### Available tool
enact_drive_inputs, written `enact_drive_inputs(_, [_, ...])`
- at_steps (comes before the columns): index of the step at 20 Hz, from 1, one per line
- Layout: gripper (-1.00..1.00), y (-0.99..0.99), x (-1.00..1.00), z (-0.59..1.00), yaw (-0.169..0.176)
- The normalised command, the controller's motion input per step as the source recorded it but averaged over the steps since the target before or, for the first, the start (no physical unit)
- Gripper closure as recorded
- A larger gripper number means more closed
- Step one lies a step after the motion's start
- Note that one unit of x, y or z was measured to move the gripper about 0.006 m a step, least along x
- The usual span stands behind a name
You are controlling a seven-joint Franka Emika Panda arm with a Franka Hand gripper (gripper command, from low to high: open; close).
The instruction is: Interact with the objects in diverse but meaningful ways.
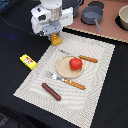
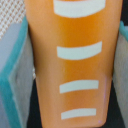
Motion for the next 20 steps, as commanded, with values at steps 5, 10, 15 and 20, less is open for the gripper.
enact_drive_inputs(5, [1.00, 0.50, 0.81, 1.00, -0.051])
enact_drive_inputs(10, [1.00, 0.54, 0.98, 1.00, -0.012])
enact_drive_inputs(15, [1.00, 0.38, 1.00, 0.77, -0.006])
enact_drive_inputs(20, [1.00, 0.13, 1.00, 0.52, -0.007])
